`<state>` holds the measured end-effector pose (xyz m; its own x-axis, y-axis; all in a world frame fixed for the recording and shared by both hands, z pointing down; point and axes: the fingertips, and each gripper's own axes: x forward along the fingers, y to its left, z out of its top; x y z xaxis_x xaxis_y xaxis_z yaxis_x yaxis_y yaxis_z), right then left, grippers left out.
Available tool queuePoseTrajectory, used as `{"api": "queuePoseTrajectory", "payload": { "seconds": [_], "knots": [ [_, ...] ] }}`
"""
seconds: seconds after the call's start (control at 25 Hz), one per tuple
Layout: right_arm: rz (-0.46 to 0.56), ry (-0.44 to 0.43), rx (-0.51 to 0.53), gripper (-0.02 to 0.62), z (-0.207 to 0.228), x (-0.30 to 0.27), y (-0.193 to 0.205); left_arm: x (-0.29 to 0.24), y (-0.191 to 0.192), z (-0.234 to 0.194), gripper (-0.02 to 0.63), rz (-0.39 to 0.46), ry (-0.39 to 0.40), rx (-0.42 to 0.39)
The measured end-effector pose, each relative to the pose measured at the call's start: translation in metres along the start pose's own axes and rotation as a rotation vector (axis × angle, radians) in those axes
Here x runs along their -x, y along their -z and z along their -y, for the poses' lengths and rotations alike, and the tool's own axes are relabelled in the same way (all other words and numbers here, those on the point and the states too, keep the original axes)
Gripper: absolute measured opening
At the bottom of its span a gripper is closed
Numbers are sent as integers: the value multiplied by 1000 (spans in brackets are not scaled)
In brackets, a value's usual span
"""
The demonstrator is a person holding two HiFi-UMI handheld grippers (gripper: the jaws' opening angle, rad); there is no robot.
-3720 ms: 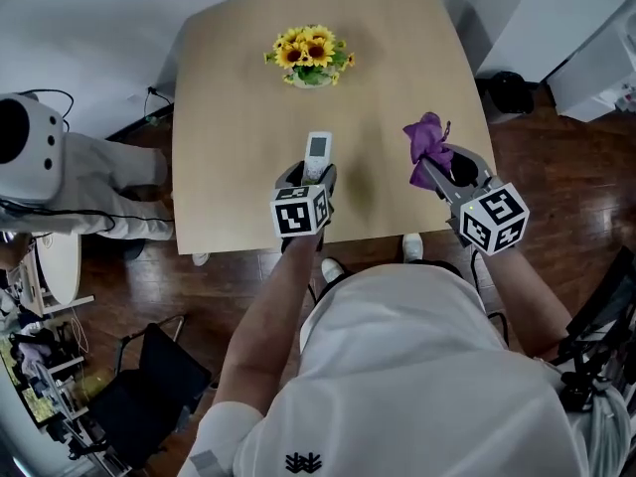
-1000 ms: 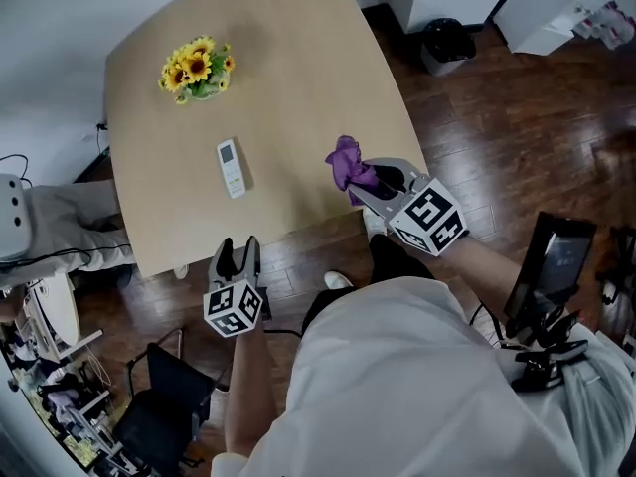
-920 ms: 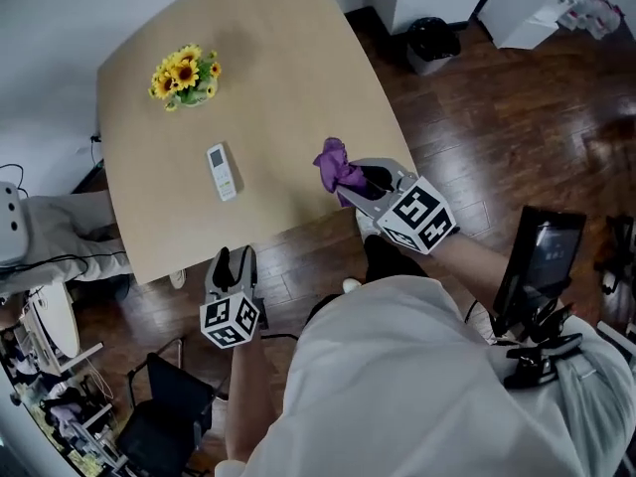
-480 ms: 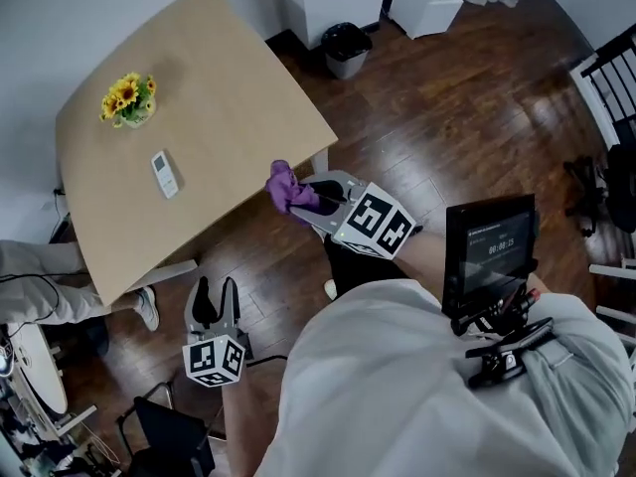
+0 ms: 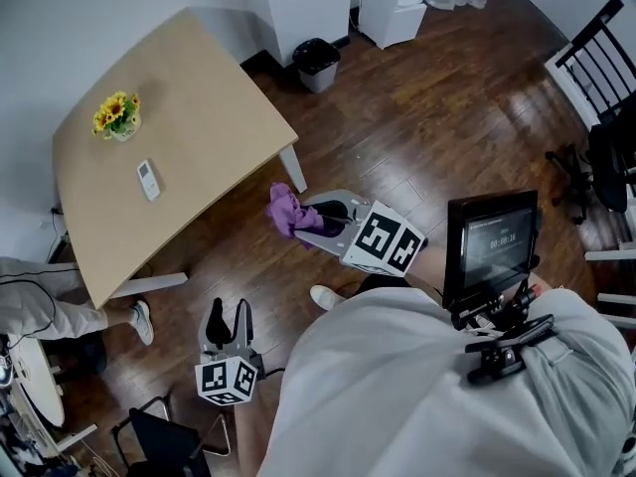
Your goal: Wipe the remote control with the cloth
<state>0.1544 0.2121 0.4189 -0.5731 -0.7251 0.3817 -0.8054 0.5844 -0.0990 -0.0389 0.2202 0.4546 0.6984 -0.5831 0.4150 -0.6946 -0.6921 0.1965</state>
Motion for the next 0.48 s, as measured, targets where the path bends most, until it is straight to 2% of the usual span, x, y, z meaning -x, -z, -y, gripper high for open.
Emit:
{"api": "queuePoseTrajectory", "payload": {
  "seconds": [0.16,0.4,0.48],
  "knots": [
    [35,-13,26,127,-2,37,-10,-14,1,40,249,7,34,-36],
    [53,-26,39,127,8,125,0,-38,-22,145,249,17,86,-62],
    [45,-35,48,127,8,140,7,-43,-23,163,249,26,99,-79]
  ]
}}
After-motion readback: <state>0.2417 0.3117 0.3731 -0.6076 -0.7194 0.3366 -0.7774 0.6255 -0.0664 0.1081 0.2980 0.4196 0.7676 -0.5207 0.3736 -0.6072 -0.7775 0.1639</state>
